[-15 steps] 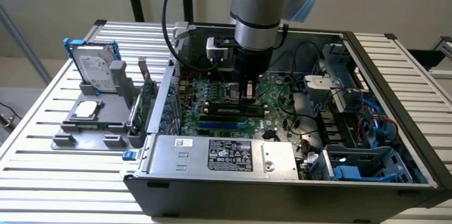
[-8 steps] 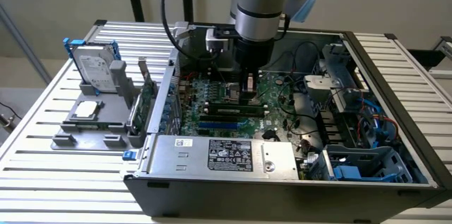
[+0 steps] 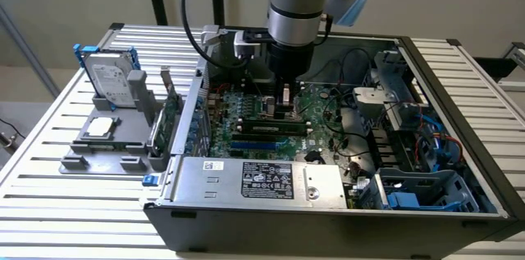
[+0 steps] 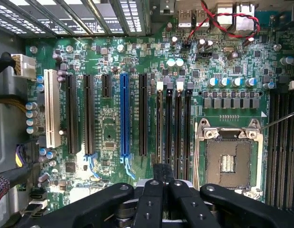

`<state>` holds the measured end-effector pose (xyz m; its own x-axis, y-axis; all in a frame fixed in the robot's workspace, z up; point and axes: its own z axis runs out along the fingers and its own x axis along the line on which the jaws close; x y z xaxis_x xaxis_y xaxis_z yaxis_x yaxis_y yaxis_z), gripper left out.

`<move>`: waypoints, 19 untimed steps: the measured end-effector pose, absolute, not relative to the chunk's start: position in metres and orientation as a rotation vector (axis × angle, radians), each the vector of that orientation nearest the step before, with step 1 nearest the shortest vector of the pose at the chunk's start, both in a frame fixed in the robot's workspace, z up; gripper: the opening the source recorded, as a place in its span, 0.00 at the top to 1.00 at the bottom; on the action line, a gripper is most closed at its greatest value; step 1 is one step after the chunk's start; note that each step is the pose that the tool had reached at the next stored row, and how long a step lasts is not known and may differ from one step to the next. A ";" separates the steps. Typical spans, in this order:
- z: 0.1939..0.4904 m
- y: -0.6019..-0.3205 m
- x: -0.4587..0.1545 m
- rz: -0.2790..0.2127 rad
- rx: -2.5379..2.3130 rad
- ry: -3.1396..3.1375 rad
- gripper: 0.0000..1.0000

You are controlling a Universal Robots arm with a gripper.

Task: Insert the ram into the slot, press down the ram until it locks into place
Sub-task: 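Insert the ram into the slot, then press down the ram until it locks into place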

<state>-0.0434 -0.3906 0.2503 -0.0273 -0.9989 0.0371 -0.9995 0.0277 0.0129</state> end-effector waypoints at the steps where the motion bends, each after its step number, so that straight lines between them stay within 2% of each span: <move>1: 0.250 -0.391 -0.043 0.026 2.166 -2.226 0.89; 19: 0.243 -0.388 -0.046 0.026 2.166 -2.226 0.89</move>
